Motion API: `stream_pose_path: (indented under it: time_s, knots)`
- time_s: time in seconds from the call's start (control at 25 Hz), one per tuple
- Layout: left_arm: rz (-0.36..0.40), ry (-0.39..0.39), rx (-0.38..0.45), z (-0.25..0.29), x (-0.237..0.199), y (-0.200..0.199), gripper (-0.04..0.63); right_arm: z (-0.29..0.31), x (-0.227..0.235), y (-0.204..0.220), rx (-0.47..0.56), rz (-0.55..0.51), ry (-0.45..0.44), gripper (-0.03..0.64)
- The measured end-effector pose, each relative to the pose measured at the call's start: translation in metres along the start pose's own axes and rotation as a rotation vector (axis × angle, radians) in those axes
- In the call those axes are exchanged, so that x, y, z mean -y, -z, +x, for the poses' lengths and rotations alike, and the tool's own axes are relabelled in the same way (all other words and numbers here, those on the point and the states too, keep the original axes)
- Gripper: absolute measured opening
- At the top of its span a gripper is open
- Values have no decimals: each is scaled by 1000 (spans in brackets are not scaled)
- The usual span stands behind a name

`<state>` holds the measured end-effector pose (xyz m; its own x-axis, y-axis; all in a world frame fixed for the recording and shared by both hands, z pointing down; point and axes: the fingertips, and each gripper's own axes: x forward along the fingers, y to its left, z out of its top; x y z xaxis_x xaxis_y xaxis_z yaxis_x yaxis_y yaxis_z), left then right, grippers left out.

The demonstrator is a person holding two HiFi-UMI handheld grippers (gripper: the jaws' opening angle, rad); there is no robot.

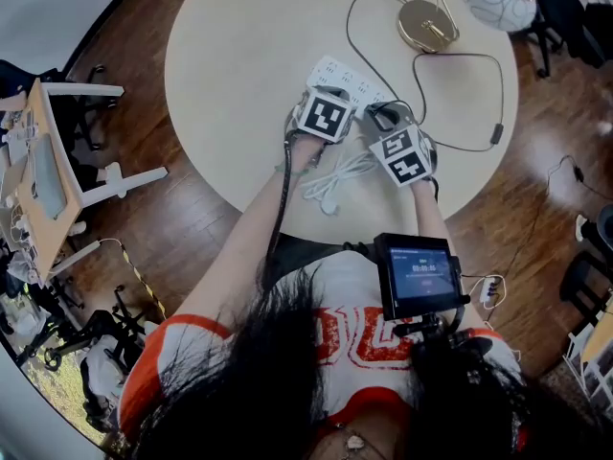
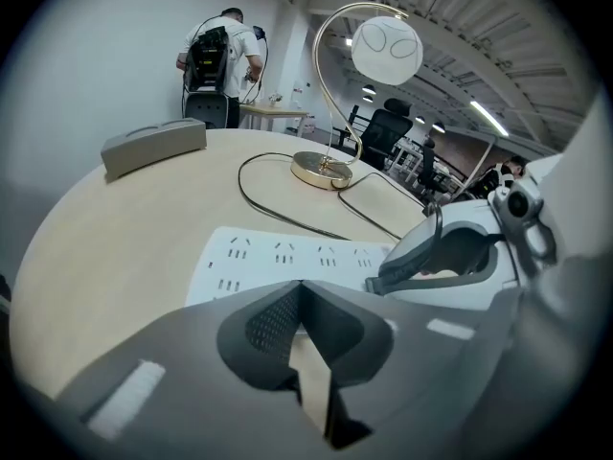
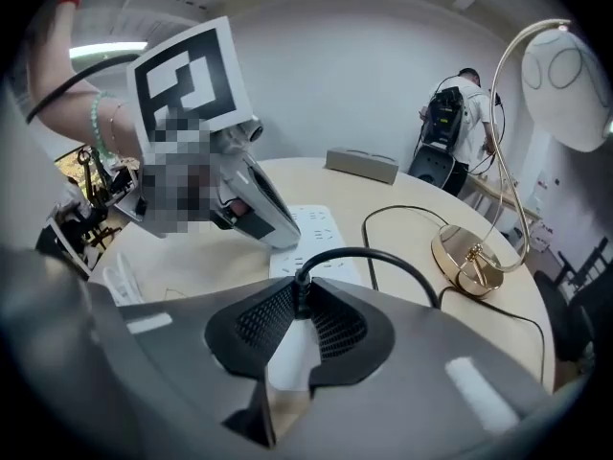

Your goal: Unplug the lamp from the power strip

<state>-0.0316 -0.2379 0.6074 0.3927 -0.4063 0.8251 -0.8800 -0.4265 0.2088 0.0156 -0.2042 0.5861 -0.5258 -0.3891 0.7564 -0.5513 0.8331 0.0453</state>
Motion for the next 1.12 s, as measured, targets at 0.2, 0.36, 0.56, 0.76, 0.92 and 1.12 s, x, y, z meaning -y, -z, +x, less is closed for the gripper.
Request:
stream_pose_path:
  time_s: [0.2, 0.36, 0.56, 0.76, 0.92, 1.12]
  knots:
    - [29, 7, 29, 10, 6, -8, 0, -6, 2, -1, 56, 6, 15, 51]
    - [17, -30, -18, 2, -4, -4, 0, -36, 8, -53, 271, 104, -4, 51]
    - [-30, 34, 42, 4, 0, -5, 0, -40, 15, -37, 113, 72, -13, 52]
    - [-21, 84, 111, 2, 1, -1, 0, -47, 1, 9, 6, 156, -32, 54]
    - [-74, 135, 144, -8, 9, 3, 0, -42, -5, 29, -32, 211, -37, 55]
    - [-83, 161, 174, -23, 19, 8, 0, -42, -14, 38, -60, 225, -47, 91]
